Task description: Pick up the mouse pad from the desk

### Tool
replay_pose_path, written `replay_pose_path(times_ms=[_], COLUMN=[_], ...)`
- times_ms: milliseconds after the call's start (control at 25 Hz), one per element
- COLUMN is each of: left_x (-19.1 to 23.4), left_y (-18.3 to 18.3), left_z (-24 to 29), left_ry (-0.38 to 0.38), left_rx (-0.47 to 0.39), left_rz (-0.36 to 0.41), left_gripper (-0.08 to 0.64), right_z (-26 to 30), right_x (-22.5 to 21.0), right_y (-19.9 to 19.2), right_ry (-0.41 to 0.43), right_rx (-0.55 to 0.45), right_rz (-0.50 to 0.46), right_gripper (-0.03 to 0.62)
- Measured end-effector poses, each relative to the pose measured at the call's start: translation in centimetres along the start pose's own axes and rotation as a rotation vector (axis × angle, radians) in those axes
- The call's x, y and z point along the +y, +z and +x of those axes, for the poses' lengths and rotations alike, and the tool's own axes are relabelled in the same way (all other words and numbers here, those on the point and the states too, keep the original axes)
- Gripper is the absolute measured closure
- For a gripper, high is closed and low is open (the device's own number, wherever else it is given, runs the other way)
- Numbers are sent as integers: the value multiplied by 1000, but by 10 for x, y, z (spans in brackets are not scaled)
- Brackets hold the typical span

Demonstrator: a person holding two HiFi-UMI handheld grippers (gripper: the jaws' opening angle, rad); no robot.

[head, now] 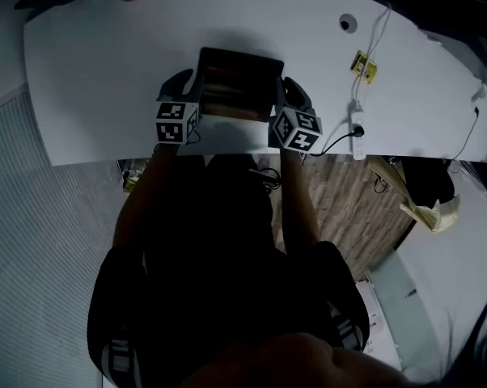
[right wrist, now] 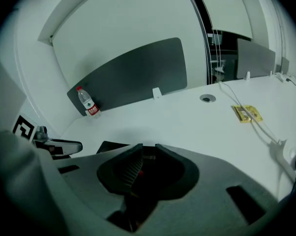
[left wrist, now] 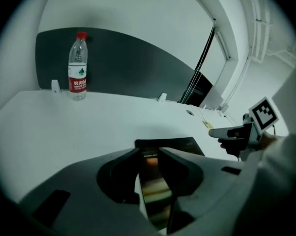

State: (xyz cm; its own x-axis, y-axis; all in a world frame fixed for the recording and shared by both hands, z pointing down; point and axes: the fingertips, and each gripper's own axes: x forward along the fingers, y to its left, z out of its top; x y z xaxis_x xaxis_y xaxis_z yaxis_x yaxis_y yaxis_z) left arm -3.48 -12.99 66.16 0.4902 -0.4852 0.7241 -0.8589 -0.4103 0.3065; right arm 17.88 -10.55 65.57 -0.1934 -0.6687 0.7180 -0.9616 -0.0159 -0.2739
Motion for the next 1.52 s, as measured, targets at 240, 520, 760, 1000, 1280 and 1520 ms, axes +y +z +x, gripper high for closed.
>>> replay_pose_path(times_ms=[240,520,760,1000,1280,1520], left_x=[-1,-5,-4,-12,-13,-15], left_y=[-15,-30,-42,-47,-48,-48], left_z=[19,32,41,45,46,46], left_ry=[-12,-28,-38,-34,-26,-31], left_rx=[55,107,154,157,159,166], left_rz=[1,-3,-20,-23,-16,-26], left_gripper=[394,353,336,318,296,295], right_z=[21,31,43,47,46,43], right_x=[-12,1,-3,-2,-1,6], right_y=[-30,-36,-60,-57,-57,-48], right_ry=[2,42,46,29,11,0], right_rx=[100,165,236,222,230,235], right_rz=[17,84,80,50,66,52], right_gripper=[465,394,348,336,336,336])
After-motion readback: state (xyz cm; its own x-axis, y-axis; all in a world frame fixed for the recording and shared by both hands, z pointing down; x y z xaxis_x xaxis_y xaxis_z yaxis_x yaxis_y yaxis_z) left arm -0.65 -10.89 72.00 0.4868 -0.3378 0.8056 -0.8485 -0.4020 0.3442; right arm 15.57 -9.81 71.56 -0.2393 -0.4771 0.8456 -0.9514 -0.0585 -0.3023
